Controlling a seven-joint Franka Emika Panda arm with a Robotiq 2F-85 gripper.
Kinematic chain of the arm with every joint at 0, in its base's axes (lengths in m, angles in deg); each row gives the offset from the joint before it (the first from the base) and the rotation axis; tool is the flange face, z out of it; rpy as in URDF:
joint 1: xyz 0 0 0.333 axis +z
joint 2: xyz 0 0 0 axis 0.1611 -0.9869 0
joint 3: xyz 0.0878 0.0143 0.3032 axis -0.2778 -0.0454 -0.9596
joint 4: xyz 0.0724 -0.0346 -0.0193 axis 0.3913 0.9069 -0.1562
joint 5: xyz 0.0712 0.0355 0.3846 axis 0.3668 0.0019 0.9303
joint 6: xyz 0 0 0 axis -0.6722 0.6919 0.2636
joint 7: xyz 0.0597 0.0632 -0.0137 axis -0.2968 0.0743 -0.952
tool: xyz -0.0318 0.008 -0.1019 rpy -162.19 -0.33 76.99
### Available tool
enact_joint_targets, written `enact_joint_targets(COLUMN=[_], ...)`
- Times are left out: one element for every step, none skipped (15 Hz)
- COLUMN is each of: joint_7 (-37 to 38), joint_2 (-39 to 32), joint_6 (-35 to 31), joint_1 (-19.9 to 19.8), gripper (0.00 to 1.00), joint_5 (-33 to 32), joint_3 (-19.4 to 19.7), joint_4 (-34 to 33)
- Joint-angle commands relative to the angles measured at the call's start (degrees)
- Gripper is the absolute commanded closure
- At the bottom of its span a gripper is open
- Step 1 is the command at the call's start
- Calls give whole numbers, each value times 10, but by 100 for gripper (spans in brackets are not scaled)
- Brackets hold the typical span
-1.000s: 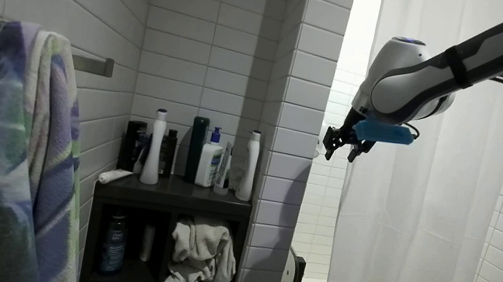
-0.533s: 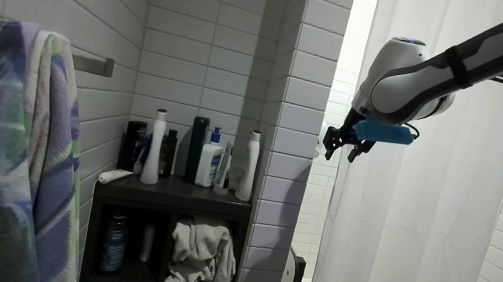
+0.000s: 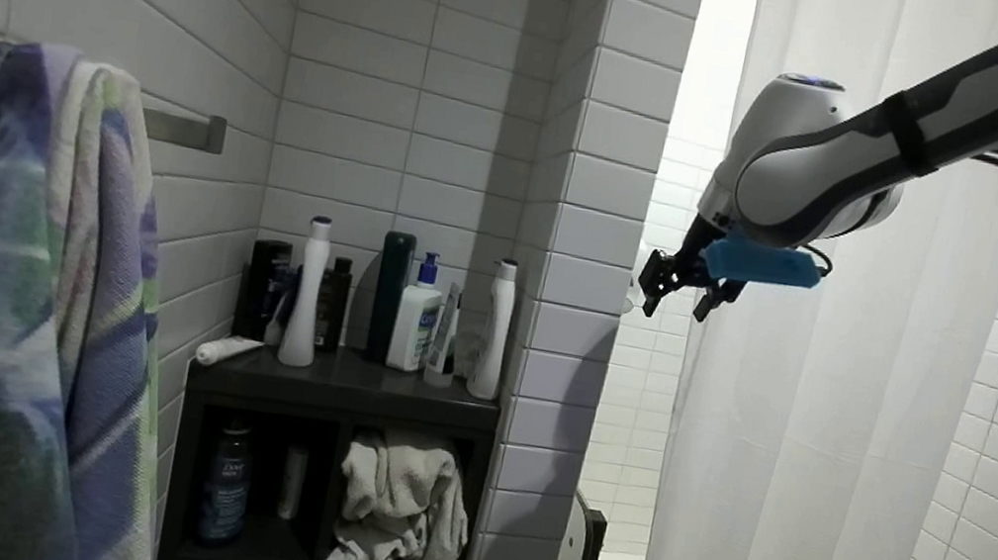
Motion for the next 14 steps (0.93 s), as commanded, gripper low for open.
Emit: enact_joint_targets(joint_7=[-16, -20, -25, -32, -41, -51, -62, -66, -71, -76, -77, -62, -65, -66], joint_2=[21, 31, 39, 47, 53, 62, 71, 80, 88, 95, 101, 68, 76, 81], joint_6=[5, 10, 13, 20, 27, 37, 48, 59, 72, 84, 94, 76, 84, 87], joint_1=[3, 3, 3, 8, 14, 21, 28, 31, 35, 40, 40, 27, 30, 31], gripper=[0, 0, 0, 0, 0, 0, 0, 0, 0, 0, 0, 0, 0, 0], joint_5=[4, 3, 3, 9, 15, 24, 34, 38, 44, 50, 51, 41, 43, 44], joint_3=[9, 11, 14, 19, 24, 31, 36, 38, 41, 45, 43, 35, 36, 36], joint_4=[20, 29, 37, 45, 52, 62, 69, 76, 82, 86, 90, 68, 73, 76])
